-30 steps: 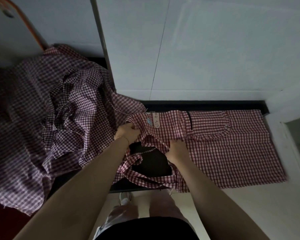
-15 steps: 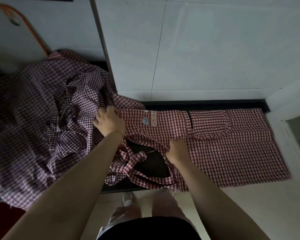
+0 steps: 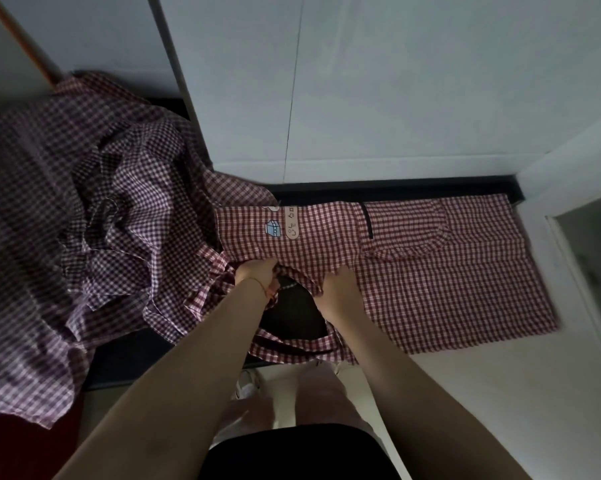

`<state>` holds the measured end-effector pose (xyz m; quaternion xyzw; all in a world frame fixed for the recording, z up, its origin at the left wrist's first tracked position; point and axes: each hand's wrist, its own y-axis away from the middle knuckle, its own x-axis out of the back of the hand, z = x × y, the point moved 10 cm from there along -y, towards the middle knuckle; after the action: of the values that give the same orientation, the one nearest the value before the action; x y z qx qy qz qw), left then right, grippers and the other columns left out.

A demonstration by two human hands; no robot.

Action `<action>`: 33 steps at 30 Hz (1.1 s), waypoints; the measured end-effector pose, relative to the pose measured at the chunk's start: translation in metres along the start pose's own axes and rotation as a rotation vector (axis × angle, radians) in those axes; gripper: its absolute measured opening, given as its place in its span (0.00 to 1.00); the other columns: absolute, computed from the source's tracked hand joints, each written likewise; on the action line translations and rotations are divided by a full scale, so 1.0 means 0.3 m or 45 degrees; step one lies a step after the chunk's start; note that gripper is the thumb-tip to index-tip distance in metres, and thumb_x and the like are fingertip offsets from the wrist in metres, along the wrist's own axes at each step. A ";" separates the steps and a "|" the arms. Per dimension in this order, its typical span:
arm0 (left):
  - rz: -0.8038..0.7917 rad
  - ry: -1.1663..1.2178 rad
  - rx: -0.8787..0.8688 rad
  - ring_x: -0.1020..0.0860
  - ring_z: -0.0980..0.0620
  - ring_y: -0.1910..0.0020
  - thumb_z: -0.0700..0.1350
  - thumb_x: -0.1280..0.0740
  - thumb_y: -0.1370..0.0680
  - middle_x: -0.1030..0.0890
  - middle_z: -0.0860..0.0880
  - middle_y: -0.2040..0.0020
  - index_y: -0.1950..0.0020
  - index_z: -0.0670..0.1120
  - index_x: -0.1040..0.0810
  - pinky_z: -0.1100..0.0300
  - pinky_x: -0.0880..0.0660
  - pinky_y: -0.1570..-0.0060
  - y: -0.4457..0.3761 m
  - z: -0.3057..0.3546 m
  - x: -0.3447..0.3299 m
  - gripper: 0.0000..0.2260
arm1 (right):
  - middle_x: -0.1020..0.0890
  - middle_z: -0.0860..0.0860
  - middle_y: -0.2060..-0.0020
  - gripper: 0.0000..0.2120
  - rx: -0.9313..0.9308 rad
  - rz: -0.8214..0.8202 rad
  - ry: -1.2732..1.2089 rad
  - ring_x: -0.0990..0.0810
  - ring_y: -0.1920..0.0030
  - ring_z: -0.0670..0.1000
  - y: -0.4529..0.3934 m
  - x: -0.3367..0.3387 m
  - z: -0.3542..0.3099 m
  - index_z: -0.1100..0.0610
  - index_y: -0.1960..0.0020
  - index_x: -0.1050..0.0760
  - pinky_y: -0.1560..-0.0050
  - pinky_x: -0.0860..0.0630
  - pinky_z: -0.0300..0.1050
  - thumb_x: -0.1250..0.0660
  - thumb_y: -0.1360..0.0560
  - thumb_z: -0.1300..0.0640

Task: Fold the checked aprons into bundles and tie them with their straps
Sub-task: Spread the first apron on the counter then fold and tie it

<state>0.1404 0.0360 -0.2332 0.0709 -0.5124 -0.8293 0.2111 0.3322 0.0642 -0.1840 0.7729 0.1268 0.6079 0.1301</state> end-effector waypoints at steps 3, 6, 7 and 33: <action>0.011 0.028 0.002 0.21 0.48 0.59 0.44 0.27 0.24 0.21 0.46 0.55 0.58 0.43 0.25 0.52 0.20 0.49 -0.022 -0.008 -0.018 0.09 | 0.26 0.56 0.44 0.10 -0.010 -0.013 -0.095 0.28 0.41 0.55 0.010 0.006 0.010 0.56 0.57 0.30 0.41 0.26 0.45 0.29 0.25 0.55; 0.030 0.038 -0.002 0.21 0.48 0.59 0.43 0.28 0.24 0.21 0.45 0.57 0.57 0.43 0.24 0.50 0.20 0.46 -0.030 -0.012 -0.023 0.07 | 0.26 0.54 0.46 0.10 -0.050 -0.070 -0.192 0.26 0.46 0.54 0.012 0.034 0.028 0.56 0.59 0.31 0.49 0.25 0.45 0.30 0.27 0.56; 0.038 0.050 -0.009 0.21 0.48 0.58 0.41 0.29 0.24 0.21 0.45 0.57 0.56 0.43 0.24 0.50 0.20 0.46 -0.041 -0.017 -0.023 0.06 | 0.27 0.52 0.49 0.09 -0.046 -0.060 -0.177 0.26 0.49 0.52 0.012 0.051 0.031 0.55 0.59 0.30 0.51 0.25 0.44 0.30 0.27 0.56; 0.543 -1.192 -1.501 0.26 0.48 0.65 0.42 0.34 0.24 0.26 0.48 0.64 0.64 0.44 0.27 0.58 0.31 0.68 0.354 0.218 -0.114 0.08 | 0.21 0.49 0.52 0.10 0.111 -0.275 -0.297 0.22 0.59 0.47 0.038 -0.009 -0.006 0.53 0.44 0.26 0.61 0.23 0.43 0.38 0.22 0.65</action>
<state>0.1788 0.0631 -0.1126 -0.5103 -0.0255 -0.8496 0.1307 0.3302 0.0528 -0.1822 0.8250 0.2196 0.4905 0.1748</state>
